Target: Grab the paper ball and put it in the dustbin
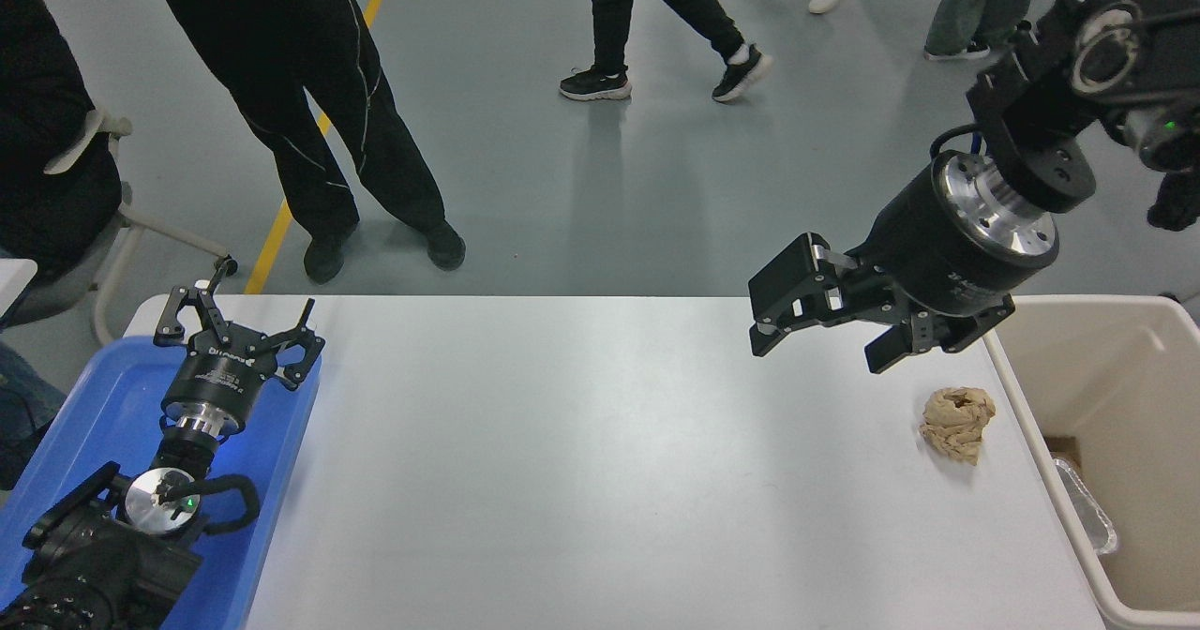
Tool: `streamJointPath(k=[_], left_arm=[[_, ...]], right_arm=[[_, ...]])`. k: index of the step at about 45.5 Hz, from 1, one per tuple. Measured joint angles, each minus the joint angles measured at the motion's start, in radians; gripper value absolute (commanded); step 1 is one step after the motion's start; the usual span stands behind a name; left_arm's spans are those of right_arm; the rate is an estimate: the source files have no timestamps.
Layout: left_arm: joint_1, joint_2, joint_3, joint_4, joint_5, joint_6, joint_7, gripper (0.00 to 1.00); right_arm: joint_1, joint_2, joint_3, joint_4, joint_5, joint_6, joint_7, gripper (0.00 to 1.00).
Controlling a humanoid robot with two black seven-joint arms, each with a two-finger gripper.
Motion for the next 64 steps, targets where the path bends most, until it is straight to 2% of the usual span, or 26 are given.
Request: streamJointPath(k=[19,26,33,47,64], left_arm=[[0.0,0.0,0.0,0.0,0.0,0.0,0.0,0.99],[0.0,0.0,0.0,0.0,0.0,0.0,0.0,0.99],[0.0,0.0,0.0,0.0,0.0,0.0,0.0,0.99],[0.0,0.0,0.0,0.0,0.0,0.0,0.0,0.99],[0.0,0.0,0.001,0.0,0.0,0.0,0.0,0.99]], right_arm=[[-0.028,0.023,-0.043,-0.022,-0.02,0.013,-0.005,1.0],[-0.099,0.001,-0.079,-0.083,-0.021,-0.017,-0.006,1.0],[-0.219,-0.046,-0.092,-0.177,0.001,-0.053,-0.005,1.0],[-0.568,-0.113,-0.047,-0.445,0.143,-0.162,-0.001,1.0],[-0.934,-0.111,0.008,-0.745,0.17,-0.273,-0.001,1.0]])
